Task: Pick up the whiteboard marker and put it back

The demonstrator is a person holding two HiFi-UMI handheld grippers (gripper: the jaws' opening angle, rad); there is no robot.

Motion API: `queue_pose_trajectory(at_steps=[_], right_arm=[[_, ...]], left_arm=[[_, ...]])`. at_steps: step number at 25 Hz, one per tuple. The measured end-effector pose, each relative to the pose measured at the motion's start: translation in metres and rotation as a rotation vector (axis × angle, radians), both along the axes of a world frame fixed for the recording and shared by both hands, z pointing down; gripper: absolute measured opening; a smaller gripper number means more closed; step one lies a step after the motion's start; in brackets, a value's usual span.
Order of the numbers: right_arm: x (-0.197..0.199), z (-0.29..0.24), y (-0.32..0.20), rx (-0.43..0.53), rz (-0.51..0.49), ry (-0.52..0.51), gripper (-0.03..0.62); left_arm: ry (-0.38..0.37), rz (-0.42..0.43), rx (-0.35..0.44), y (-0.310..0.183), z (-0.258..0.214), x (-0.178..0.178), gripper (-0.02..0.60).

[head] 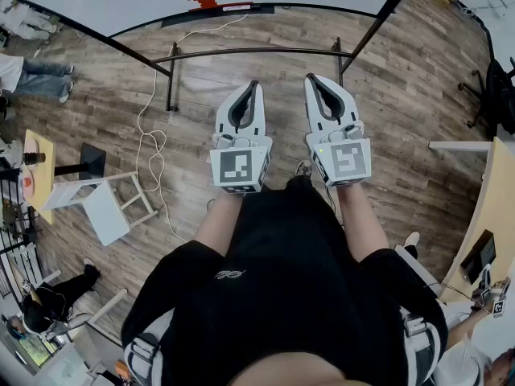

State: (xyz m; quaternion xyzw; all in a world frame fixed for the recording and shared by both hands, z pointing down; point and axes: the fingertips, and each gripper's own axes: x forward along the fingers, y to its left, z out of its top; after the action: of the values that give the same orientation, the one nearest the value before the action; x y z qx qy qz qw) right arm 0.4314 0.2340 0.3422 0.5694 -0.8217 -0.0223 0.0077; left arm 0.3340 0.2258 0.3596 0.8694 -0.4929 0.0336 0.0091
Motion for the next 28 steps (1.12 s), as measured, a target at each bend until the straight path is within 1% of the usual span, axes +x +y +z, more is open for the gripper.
queue_pose_trajectory(at_steps=[5,9,12,16,24,28], right_arm=[[0.001,-0.001,-0.004,0.003,-0.006,0.002,0.003],[-0.002,0.000,-0.004,0.014,-0.033,-0.024,0.003],[-0.001,0.005,-0.004,0.004,-0.043,0.001,0.003],[0.006,0.014,-0.007,-0.014,-0.072,0.019,0.003],[0.025,0.028,-0.014,-0.038,-0.166,0.030,0.003],[0.030,0.036,-0.021,-0.062,-0.197,0.009,0.003]], left_arm=[[-0.004,0.005,-0.002,-0.003,0.000,0.004,0.008],[-0.010,0.003,-0.009,-0.004,0.002,0.006,0.008],[-0.011,-0.010,-0.017,-0.006,0.005,0.008,0.008],[-0.015,-0.042,-0.024,-0.008,0.009,0.015,0.008],[-0.015,-0.139,-0.041,-0.007,0.019,0.032,0.008],[-0.025,-0.172,-0.066,-0.006,0.027,0.035,0.008]])
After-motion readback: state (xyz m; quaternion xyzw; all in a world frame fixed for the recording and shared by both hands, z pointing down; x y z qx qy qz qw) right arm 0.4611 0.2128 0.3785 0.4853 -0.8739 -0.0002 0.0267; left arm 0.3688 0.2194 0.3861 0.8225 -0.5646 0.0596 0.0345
